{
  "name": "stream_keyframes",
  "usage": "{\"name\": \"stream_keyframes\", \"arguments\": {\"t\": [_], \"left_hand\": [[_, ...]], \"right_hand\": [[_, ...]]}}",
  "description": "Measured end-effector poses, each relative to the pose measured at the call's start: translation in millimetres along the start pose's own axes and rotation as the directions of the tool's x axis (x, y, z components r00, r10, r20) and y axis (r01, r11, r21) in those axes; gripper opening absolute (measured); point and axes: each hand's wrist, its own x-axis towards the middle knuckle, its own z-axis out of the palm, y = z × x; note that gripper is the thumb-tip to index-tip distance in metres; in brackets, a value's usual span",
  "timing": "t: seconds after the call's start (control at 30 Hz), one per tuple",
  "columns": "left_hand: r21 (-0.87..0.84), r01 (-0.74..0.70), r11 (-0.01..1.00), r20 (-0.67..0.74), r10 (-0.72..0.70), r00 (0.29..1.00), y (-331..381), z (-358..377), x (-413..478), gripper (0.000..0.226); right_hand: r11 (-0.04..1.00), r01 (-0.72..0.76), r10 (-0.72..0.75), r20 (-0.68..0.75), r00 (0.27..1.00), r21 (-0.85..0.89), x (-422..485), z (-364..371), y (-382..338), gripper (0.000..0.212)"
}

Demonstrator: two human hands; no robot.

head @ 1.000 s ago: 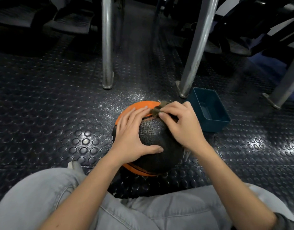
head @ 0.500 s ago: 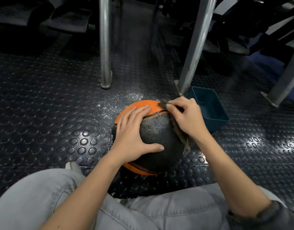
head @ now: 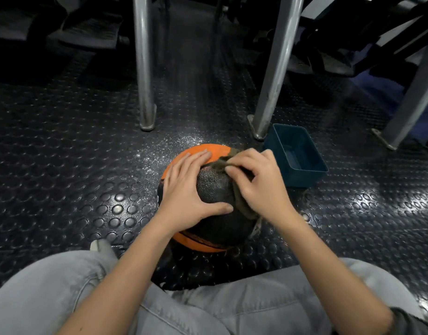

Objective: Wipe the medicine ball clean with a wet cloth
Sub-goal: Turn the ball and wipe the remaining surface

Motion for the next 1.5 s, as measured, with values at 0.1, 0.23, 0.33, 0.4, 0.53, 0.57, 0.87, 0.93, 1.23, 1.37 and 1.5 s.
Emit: {"name": "stream_keyframes", "arguments": {"t": [0.1,0.23,0.33,0.4,0.53,0.57,0.87,0.93,1.23,1.37,1.5], "left_hand": [[0.013,-0.001,1.0,0.036,0.001,0.999,0.2,-1.0,-0.9,0.113],[0.047,0.016,0.999,0.026,-0.017,1.0,3.8,-1.5,1.5,0.117],[0.028,0.046,0.999,0.003,-0.046,0.999,-0.2,-4.6,1.4,0.117],[0.015,0.057,0.998,-0.008,-0.057,0.998,-2.3,-5.8,-0.2,0.116],[-0.061,0.049,0.997,0.132,-0.041,0.99,-4.3,-14.7,-1.3,0.113],[-0.1,0.052,0.994,0.198,-0.031,0.98,-4.9,-17.9,-1.0,0.112],[-0.063,0.041,0.997,0.2,-0.027,0.979,-7.5,-18.5,-0.9,0.121],[-0.07,0.065,0.995,0.147,-0.054,0.988,-8.9,-16.7,-0.1,0.124],[-0.068,0.065,0.996,0.123,-0.056,0.991,0.5,-11.8,-1.4,0.12],[-0.05,0.07,0.996,0.094,-0.066,0.993,-3.6,-10.3,-2.8,0.125],[-0.055,0.094,0.994,0.051,-0.092,0.995,-4.0,-10.0,-1.8,0.125]], "right_hand": [[0.973,-0.231,0.232,-0.066,0.97,0.032,12.3,1.6,32.4,0.016],[0.952,-0.307,0.306,-0.089,0.948,0.004,6.8,3.4,32.2,0.015],[0.993,-0.11,0.103,-0.141,0.985,-0.039,-11.0,1.8,3.6,0.015],[0.999,-0.028,0.024,-0.126,0.992,-0.026,-17.2,1.4,1.3,0.014],[0.958,-0.282,0.285,-0.11,0.952,0.04,5.9,2.1,38.6,0.016],[0.919,-0.382,0.39,-0.079,0.918,0.098,9.5,2.7,46.6,0.017],[0.981,-0.191,0.191,-0.201,0.961,0.021,-13.8,6.2,0.2,0.014],[0.999,-0.054,0.053,-0.189,0.981,0.0,-21.1,9.5,-11.6,0.019],[0.851,-0.509,0.522,-0.094,0.848,0.131,12.5,13.7,54.2,0.019],[0.945,-0.322,0.325,-0.212,0.922,0.047,-6.6,9.1,17.9,0.016],[0.999,0.029,-0.034,-0.178,0.983,-0.035,-23.3,12.8,-14.4,0.024]]}}
